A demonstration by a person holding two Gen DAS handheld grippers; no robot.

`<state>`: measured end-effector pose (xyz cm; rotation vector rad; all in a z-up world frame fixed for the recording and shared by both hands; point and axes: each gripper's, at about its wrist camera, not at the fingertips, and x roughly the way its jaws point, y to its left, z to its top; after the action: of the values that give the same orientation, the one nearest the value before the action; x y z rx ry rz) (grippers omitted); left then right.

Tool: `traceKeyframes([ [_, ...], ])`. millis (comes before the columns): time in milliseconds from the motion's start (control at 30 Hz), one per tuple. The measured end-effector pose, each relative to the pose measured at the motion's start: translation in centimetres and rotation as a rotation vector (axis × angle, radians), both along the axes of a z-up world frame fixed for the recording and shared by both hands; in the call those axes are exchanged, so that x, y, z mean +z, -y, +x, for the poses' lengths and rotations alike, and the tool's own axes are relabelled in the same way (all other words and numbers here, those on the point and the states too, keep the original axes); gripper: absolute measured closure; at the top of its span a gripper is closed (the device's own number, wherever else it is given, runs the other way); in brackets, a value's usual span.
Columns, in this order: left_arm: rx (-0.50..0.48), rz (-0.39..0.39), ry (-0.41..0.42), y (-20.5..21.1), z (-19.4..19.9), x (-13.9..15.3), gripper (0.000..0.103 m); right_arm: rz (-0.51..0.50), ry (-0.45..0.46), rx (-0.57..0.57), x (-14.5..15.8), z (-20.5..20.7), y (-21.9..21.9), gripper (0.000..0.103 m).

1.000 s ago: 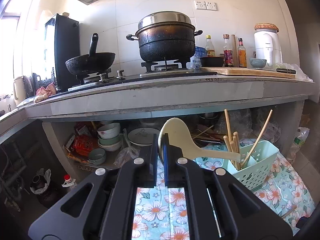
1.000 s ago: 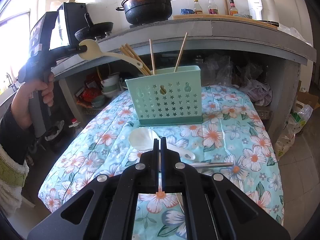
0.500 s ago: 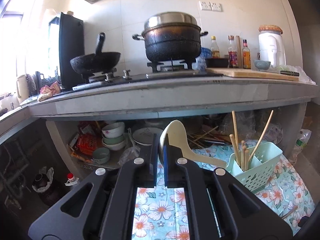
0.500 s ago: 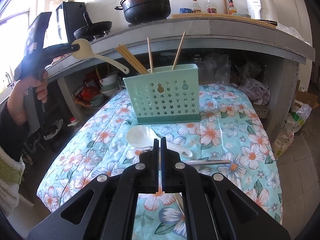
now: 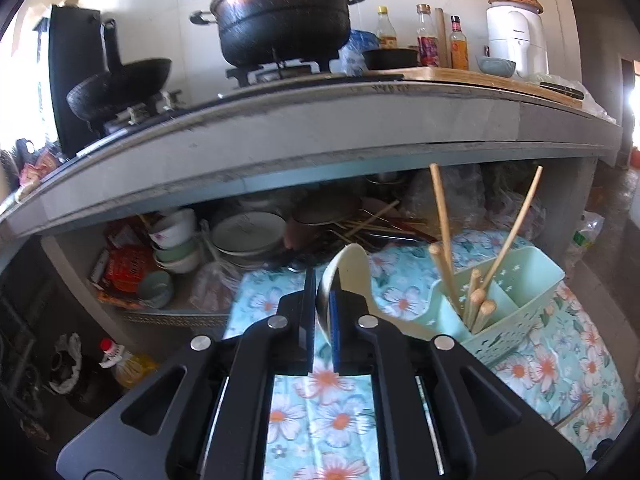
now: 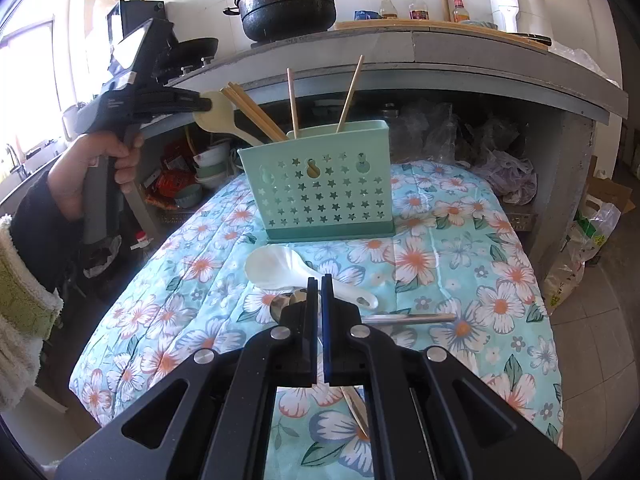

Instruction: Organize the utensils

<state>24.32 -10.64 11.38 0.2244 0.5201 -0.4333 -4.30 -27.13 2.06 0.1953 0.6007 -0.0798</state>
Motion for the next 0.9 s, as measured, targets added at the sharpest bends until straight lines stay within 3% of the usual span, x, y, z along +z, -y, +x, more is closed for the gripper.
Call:
traceKeyframes([
  [100, -0.032, -0.094, -0.053, -0.2, 0.3, -0.3, 0.068, 0.0, -0.001, -0.008, 0.0, -0.1, 0.1, 0.101],
  [133, -0.037, -0.127, -0.057, -0.5, 0.2, -0.4, 0.063, 0.003, -0.003, -0.011, -0.1, -0.1, 0.2, 0.101],
  [333, -0.01, -0.224, -0.057, -2.6, -1.3, -0.6, 0.054, 0.058, -0.015, -0.017, -0.4, -0.1, 1.2, 0.101],
  [500, 0.027, -0.269, -0.056, -5.1, -3.8, -1.4, 0.044, 0.093, -0.049, 0.064, -0.7, 0.4, 0.8, 0.098],
  [633, 0.049, -0.255, -0.107, -6.6, -5.8, -4.2, 0.039, 0.079, -0.138, 0.148, -2.1, 2.2, -0.7, 0.08],
  [767, 0.058, -0.23, -0.162, -7.6, -7.6, -7.2, 0.038, 0.028, -0.227, 0.152, -3.9, 4.3, -1.7, 0.08],
  [900, 0.077, -0.234, -0.225, -8.8, -8.8, -10.0, 0.038, 0.072, -0.288, 0.158, -5.5, 6.9, -1.5, 0.08],
])
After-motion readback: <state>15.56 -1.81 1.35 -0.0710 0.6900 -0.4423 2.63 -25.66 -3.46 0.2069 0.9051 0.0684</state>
